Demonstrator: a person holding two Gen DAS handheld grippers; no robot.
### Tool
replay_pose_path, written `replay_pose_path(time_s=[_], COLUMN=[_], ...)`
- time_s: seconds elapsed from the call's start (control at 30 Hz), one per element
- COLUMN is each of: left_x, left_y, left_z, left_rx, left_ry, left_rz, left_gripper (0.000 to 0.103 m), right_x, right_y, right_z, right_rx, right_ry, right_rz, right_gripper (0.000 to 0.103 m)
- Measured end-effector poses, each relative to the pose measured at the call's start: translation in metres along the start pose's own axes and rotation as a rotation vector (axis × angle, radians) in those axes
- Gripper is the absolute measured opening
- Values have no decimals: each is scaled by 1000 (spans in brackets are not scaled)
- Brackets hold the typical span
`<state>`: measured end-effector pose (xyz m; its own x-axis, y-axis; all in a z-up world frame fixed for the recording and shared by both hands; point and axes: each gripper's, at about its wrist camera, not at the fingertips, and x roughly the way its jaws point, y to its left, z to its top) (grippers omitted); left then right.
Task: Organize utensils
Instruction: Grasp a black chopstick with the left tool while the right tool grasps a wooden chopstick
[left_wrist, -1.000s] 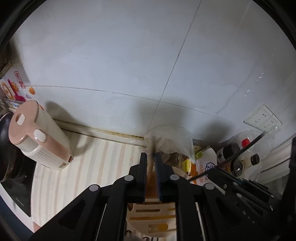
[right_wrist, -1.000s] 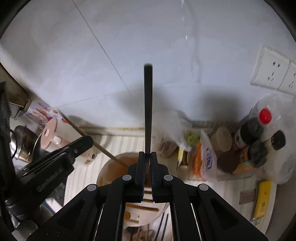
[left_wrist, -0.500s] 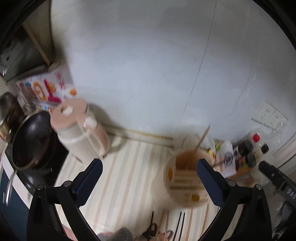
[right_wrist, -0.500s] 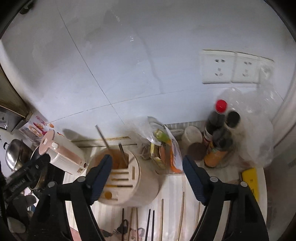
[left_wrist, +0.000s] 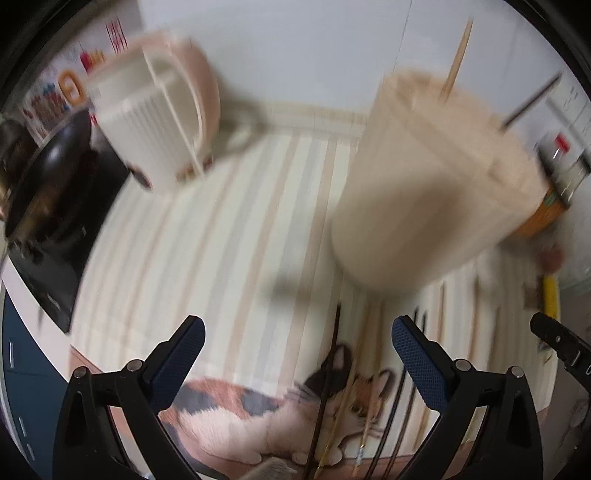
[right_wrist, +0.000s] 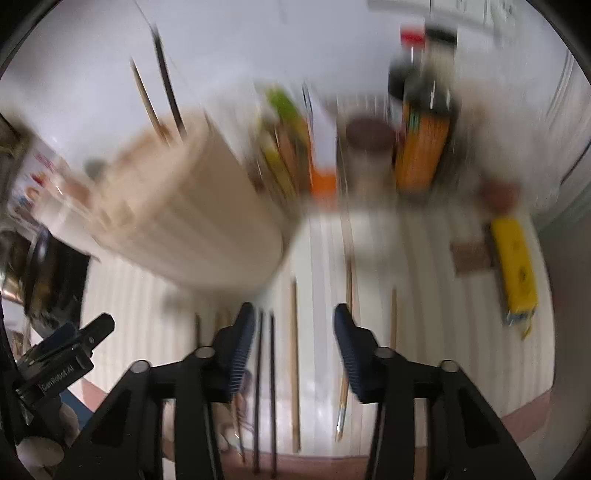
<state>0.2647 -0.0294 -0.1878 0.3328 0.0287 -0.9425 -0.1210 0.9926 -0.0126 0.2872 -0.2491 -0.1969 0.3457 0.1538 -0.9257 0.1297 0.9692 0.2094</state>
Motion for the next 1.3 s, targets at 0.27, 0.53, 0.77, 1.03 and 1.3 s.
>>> replay_pose_path(time_s=[0.27,0.53,0.77,1.03,1.3], left_x=[73,106,110,109,105], left_y=[-8,-24,-24,21,37], left_z=[-42,-50,-44,-49,-62], left_rx=[23,117,138,105,97], left_ry=[212,235,223,249,273], left_rz=[-64,-7,-22,-18,-15], left_gripper=[58,42,3,3,4], right_x=[58,108,141,136,128], right_y=[-11,4,16,10,3], right_z=[-34,-39,-38,-62,-83], right_rx=[32,-15,-55,-87,-100], right_ry=[126,242,289,348,391], right_rz=[-8,-7,-67,-122,-121], right_gripper=[6,12,22,7,7])
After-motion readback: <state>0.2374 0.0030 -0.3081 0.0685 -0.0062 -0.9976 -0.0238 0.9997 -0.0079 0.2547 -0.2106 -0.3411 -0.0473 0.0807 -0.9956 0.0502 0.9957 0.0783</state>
